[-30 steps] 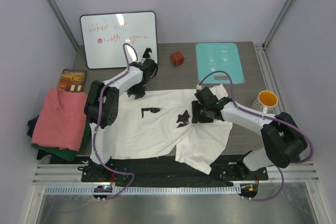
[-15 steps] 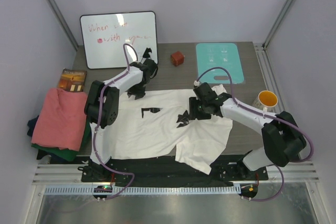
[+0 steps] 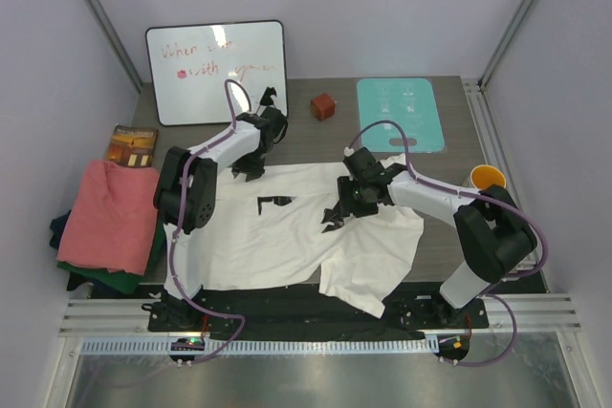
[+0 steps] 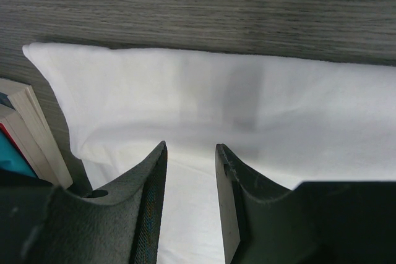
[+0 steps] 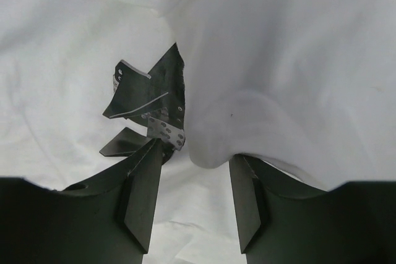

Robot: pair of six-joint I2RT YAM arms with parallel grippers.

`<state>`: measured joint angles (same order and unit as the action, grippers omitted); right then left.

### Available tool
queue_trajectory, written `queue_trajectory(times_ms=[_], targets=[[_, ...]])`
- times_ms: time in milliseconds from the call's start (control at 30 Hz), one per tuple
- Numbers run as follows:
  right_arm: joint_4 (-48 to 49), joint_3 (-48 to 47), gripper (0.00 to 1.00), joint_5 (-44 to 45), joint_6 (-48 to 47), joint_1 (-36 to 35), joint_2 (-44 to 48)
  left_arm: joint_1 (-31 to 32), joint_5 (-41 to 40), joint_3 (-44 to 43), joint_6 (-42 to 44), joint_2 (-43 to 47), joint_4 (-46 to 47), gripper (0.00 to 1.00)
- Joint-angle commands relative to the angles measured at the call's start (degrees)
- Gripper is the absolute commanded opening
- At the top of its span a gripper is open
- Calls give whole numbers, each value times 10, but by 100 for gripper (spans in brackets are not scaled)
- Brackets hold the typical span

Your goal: Fold and stack the t-shirts

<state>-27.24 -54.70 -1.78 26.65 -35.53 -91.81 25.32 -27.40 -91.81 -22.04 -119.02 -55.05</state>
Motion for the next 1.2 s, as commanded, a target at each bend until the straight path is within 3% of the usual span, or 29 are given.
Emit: queue_trajectory(times_ms=[0, 200, 600, 700, 833, 1167], targets=[[23, -28, 53, -3, -10, -2, -6, -4, 0, -17, 2, 1, -6, 38], [22, -35, 52, 5, -12, -2, -16, -4, 0, -19, 3, -2, -7, 38], [26, -27, 29, 13, -2, -2, -6, -4, 2, -20, 5, -3, -8, 38], [25, -18, 20, 15, 2, -2, 21, -4, 5, -21, 5, -4, -9, 38], [30, -11, 1, 34, 13, -2, 43, -4, 7, -22, 4, -4, -9, 37], [51, 4, 4, -55, 67, -2, 23, -4, 7, -22, 8, -2, -9, 38]])
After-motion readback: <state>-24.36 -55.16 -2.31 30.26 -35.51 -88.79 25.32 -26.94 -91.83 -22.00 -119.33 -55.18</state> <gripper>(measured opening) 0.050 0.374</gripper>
